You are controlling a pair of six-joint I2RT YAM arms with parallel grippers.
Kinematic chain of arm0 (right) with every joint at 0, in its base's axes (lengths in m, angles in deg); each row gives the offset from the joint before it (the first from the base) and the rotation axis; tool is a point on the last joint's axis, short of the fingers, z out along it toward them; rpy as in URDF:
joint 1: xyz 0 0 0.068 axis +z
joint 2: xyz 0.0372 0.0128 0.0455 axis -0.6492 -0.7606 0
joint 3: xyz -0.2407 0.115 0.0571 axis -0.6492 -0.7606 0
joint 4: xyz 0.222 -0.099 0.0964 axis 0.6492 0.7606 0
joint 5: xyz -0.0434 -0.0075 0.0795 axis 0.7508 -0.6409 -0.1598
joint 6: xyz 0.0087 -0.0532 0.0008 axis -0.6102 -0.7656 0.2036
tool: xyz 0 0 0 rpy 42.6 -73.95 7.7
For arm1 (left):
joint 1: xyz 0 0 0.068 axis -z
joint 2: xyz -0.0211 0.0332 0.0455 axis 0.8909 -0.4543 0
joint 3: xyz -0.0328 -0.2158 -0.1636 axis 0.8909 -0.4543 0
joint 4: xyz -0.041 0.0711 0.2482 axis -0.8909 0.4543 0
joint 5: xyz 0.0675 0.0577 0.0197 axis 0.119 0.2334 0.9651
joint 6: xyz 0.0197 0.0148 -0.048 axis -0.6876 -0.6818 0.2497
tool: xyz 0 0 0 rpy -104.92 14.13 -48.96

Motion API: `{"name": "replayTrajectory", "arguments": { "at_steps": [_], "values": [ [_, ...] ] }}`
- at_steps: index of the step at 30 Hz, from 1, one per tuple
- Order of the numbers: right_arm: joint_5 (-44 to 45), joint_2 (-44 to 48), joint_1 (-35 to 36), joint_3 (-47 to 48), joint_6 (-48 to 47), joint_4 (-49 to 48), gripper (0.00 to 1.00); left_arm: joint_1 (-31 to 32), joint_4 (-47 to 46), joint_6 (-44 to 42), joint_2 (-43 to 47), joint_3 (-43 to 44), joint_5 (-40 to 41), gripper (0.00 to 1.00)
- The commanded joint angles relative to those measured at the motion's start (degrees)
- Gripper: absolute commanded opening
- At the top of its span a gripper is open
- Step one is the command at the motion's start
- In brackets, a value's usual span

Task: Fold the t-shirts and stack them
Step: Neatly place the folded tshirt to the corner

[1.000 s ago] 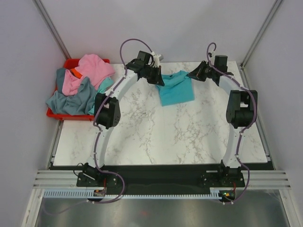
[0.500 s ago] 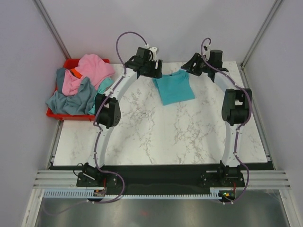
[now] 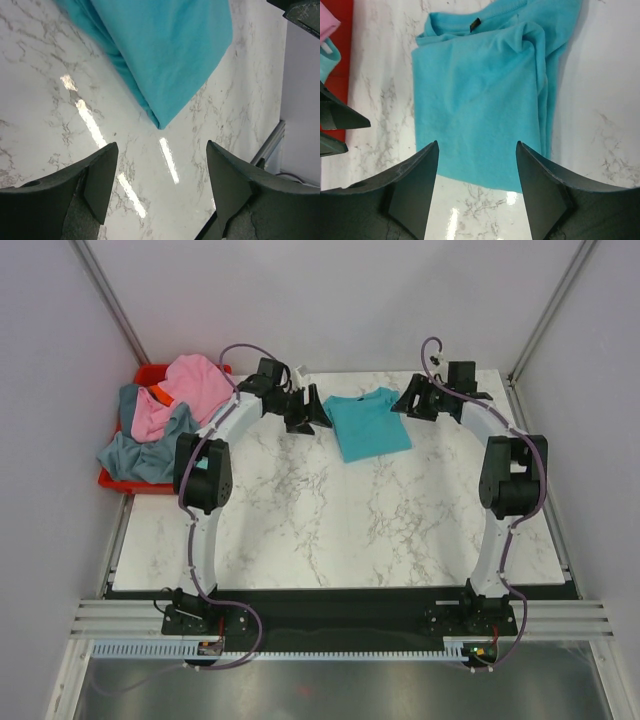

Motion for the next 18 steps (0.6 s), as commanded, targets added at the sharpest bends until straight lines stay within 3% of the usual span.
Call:
{"name": "replayTrajectory", "arguments": {
  "at_steps": [1, 4, 10, 18],
  "values": [
    [1.49, -1.93, 0.02, 2.77, -7.63, 4.05, 0.72, -0.38, -2.16, 3.51, -0.23, -0.83, -9.75, 0.79],
    [2.18, -5.96, -0.34, 7.78, -7.2, 4.14, 0.71, -1.34, -2.51, 2.11, 0.46, -3.55, -13.36, 0.78],
    [0.18, -14.06, -2.71, 16.75, -4.83, 4.4, 0.71, -1.52, -0.14, -2.11, 3.01, -7.69, -12.58, 0.78],
    [-4.4, -22.76, -3.94, 20.2, 1.32, 1.77, 0.7, -1.78, 1.36, -3.0, 2.23, -5.68, -5.82, 0.76]
  ]
}}
